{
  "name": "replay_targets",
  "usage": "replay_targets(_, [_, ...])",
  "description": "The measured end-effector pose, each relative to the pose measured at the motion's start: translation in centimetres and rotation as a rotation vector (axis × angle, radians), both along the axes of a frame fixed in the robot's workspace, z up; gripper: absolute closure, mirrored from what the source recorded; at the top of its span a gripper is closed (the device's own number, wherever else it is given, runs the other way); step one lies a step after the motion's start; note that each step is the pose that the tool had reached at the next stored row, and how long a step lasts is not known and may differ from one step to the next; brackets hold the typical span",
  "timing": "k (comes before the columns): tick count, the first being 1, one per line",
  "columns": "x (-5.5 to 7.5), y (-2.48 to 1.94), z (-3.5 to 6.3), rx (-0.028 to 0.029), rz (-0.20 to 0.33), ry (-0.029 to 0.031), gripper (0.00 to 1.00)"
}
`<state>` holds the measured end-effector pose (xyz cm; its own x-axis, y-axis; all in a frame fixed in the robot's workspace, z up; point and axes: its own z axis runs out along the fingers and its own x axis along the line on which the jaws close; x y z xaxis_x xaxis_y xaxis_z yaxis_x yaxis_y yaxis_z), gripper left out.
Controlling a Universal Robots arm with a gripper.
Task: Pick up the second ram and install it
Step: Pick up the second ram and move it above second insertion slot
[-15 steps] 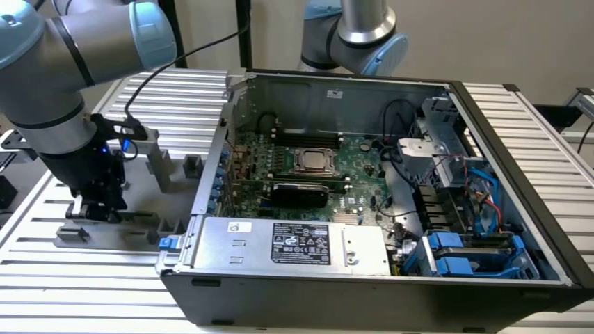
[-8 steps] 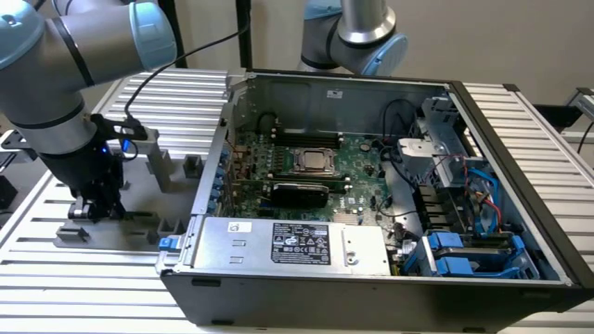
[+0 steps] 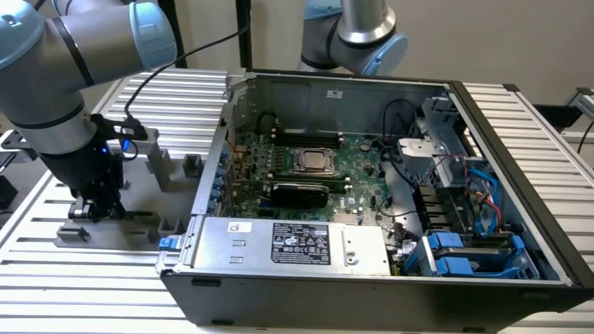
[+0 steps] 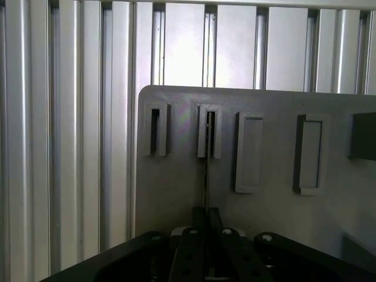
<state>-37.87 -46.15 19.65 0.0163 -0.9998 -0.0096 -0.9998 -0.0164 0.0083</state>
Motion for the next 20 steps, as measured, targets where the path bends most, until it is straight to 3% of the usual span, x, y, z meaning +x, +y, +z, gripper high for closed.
replay_targets(20, [-0.01, 0.01, 0.01, -0.0009, -0.011, 0.0000, 0.87])
